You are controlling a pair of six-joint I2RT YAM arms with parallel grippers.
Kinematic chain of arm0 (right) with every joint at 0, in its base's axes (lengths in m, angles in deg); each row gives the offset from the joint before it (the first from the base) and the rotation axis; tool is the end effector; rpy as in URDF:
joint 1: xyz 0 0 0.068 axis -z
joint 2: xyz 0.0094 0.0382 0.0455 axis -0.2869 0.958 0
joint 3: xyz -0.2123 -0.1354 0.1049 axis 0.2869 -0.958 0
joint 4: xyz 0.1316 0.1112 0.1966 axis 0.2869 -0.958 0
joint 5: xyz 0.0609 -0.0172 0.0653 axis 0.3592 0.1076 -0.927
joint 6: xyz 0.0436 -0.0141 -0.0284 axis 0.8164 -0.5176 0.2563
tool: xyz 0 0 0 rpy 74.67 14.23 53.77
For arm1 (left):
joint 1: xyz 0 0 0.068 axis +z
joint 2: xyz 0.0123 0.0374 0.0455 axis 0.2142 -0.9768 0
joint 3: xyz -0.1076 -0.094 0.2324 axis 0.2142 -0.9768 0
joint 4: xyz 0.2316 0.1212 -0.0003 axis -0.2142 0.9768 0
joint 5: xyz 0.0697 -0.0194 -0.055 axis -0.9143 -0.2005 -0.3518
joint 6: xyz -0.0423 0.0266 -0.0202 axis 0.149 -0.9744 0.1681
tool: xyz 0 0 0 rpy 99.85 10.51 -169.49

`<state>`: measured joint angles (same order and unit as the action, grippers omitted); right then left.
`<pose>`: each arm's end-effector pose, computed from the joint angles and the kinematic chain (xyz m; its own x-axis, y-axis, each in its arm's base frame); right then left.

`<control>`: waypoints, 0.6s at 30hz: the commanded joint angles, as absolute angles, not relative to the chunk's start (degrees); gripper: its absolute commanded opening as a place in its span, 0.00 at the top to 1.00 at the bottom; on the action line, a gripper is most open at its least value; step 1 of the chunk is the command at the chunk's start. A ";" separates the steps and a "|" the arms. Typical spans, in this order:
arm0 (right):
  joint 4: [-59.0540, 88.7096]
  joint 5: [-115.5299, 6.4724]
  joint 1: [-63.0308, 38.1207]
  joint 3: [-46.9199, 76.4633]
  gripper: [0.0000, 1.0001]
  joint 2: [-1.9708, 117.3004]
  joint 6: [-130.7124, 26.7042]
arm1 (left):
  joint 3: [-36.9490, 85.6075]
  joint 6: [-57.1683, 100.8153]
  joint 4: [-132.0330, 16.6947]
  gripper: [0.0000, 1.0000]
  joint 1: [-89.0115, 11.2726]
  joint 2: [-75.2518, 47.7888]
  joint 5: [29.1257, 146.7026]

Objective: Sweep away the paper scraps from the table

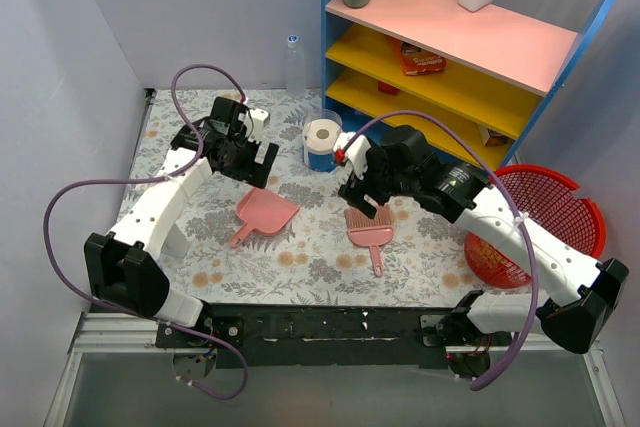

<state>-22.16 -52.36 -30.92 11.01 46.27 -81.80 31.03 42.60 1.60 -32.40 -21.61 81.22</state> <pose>0.1730 0.1942 0.3670 -0.0522 -0.6334 -0.7720 -0.8774 0.3982 -0.2675 0.2723 -0.1003 0.3203 -0.8878 -0.2457 -0.3891 -0.1426 0.9508 -0.2751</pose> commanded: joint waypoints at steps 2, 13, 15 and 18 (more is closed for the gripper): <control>-15.70 -33.83 -29.73 17.79 0.15 48.64 -73.24 | 34.78 45.49 -6.31 0.02 -32.32 -18.49 75.87; -11.76 -10.24 -29.65 28.88 0.07 53.76 -74.36 | 39.42 45.13 -19.08 0.02 -28.37 -16.46 68.66; -2.45 -9.89 -29.56 26.17 0.07 51.74 -79.89 | 41.18 45.66 -21.11 0.02 -27.32 -17.16 67.88; 6.88 -8.66 -29.65 23.26 0.07 50.15 -84.64 | 44.79 45.40 -21.29 0.02 -26.35 -19.09 66.65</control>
<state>-10.88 -13.65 -29.79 25.77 54.54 -77.15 39.66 44.64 -17.59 -27.92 -17.81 69.72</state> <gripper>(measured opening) 0.938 0.981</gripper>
